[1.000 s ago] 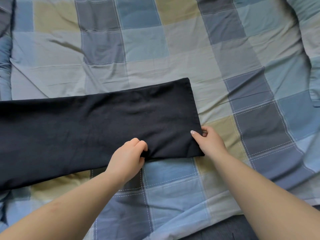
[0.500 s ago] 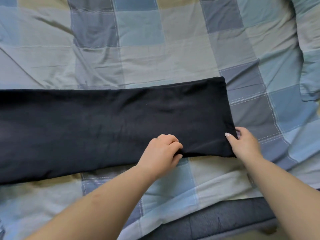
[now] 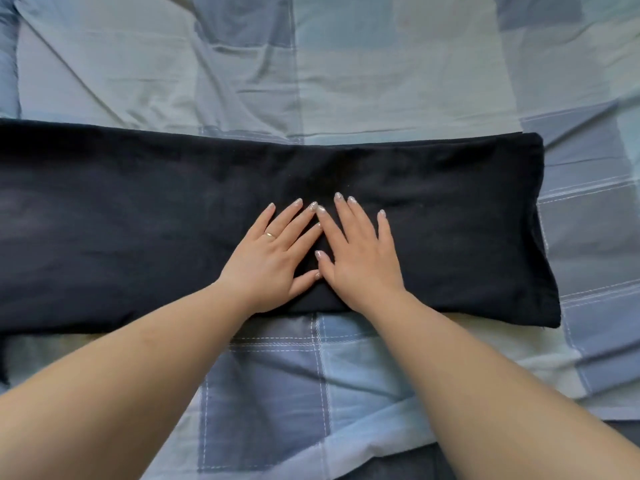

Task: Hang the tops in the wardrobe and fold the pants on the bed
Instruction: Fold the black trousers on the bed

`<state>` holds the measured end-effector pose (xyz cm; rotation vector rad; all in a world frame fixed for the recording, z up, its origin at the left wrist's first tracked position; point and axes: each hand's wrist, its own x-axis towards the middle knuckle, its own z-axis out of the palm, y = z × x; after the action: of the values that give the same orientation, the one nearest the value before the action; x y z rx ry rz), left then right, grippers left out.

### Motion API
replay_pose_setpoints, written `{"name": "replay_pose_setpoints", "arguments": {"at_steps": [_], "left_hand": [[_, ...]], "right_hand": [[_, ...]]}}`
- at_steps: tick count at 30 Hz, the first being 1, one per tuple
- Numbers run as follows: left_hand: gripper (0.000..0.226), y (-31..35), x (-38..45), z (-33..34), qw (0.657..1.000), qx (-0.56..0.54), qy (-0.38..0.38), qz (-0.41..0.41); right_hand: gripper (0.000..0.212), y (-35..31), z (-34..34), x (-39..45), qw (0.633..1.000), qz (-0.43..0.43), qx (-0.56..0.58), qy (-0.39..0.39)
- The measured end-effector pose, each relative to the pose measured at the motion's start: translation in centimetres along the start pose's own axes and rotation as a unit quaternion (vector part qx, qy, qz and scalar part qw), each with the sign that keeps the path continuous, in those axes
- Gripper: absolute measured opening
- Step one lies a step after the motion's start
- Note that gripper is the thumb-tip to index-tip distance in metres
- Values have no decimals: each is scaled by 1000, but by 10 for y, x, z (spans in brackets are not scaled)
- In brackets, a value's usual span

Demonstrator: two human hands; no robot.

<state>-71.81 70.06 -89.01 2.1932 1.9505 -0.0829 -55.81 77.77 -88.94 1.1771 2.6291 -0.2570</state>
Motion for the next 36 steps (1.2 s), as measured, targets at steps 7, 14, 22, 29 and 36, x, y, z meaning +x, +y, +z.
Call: {"name": "replay_pose_setpoints", "arguments": {"at_steps": [7, 14, 22, 29, 36], "left_hand": [[80, -92, -66, 0, 974, 38, -45, -217], [74, -171, -129, -40, 951, 18, -147, -272], [71, -291, -271, -121, 897, -35, -169, -407], [62, -341, -388, -147, 718, -311, 83, -617], [93, -359, -428, -111, 353, -618, 214, -669]], "right_hand": [[86, 35, -3, -9, 979, 167, -53, -101], [77, -55, -57, -7, 979, 154, 40, -125], [71, -275, -124, 1, 977, -43, 168, -125], [69, -456, -164, 15, 955, -155, 203, -149], [71, -554, -150, 22, 942, -234, 166, -174]]}}
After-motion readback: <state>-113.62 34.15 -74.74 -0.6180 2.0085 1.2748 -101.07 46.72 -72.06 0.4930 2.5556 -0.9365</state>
